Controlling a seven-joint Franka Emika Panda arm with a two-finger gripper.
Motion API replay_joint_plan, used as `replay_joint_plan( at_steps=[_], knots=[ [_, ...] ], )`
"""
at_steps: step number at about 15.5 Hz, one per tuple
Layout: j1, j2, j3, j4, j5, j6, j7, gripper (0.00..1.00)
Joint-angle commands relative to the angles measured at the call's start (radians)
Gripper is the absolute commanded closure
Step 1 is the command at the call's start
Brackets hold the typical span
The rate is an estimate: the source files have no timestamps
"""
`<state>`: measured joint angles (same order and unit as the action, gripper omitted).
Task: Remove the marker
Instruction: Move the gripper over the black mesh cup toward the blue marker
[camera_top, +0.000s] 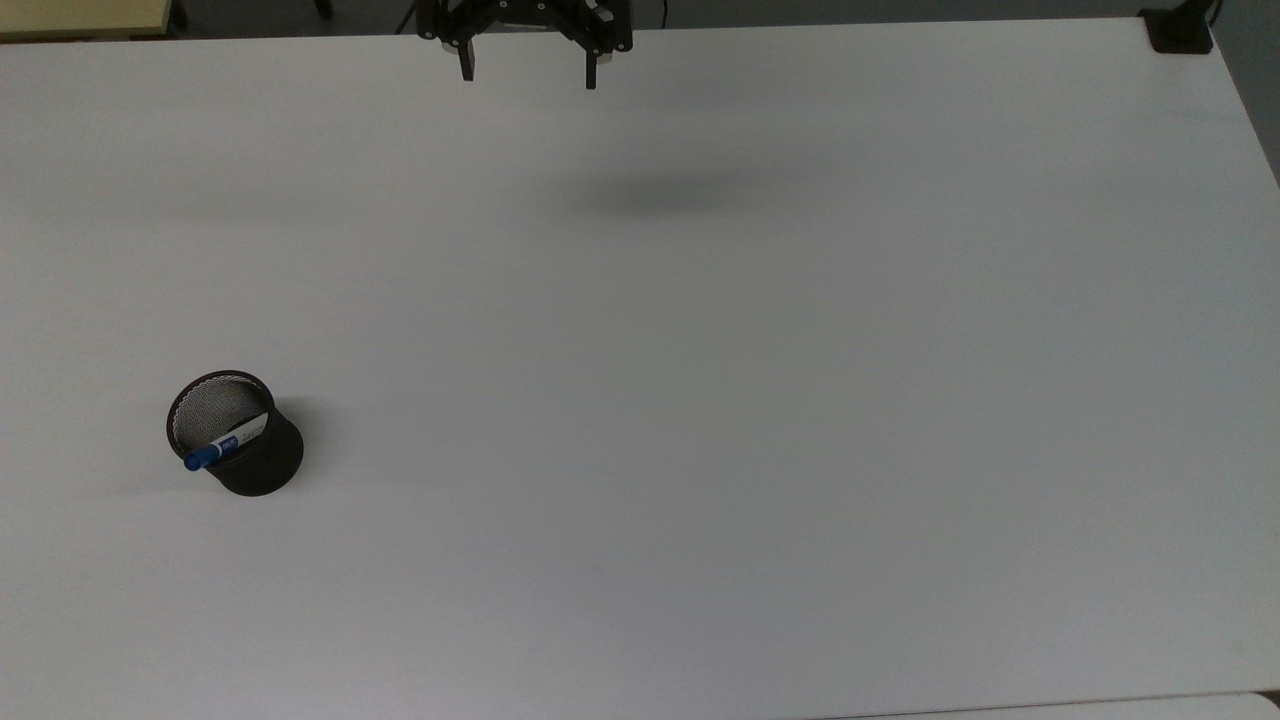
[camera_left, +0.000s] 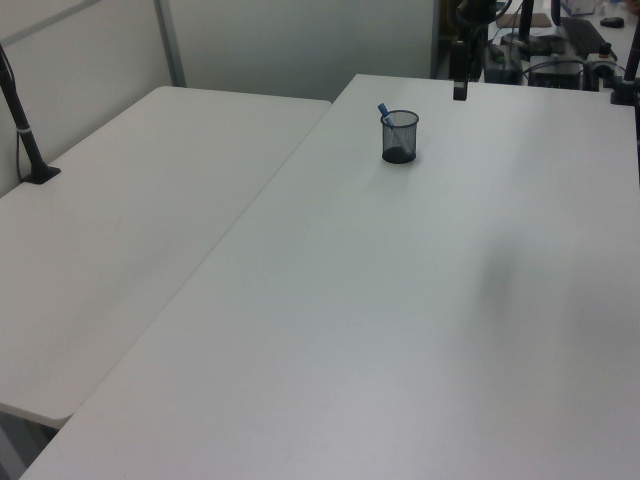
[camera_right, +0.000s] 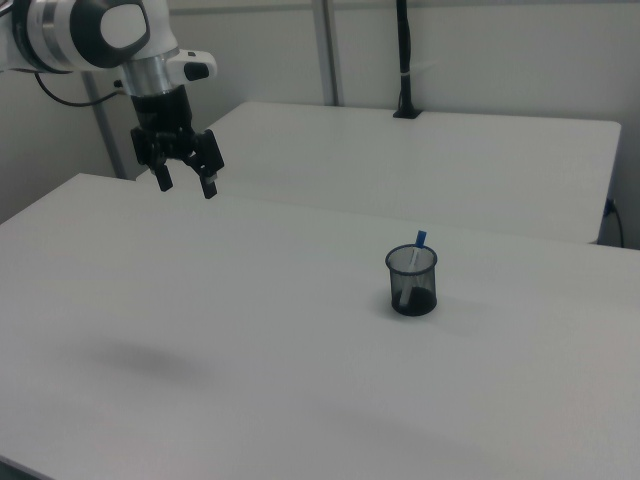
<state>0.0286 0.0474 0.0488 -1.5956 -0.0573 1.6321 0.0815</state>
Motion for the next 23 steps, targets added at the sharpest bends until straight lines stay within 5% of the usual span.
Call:
replay_joint_plan(
  at_steps=[1,15,23],
  knots=[
    [0.004,0.008,-0.012,-0.024,0.014,0.064,-0.011,0.0],
    [-0.232,0.245,-0.012,0.009,-0.027,0.608,-0.023,0.0],
    [-0.276,0.428,-0.058,0.009,-0.026,1.068,-0.012,0.0]
  ],
)
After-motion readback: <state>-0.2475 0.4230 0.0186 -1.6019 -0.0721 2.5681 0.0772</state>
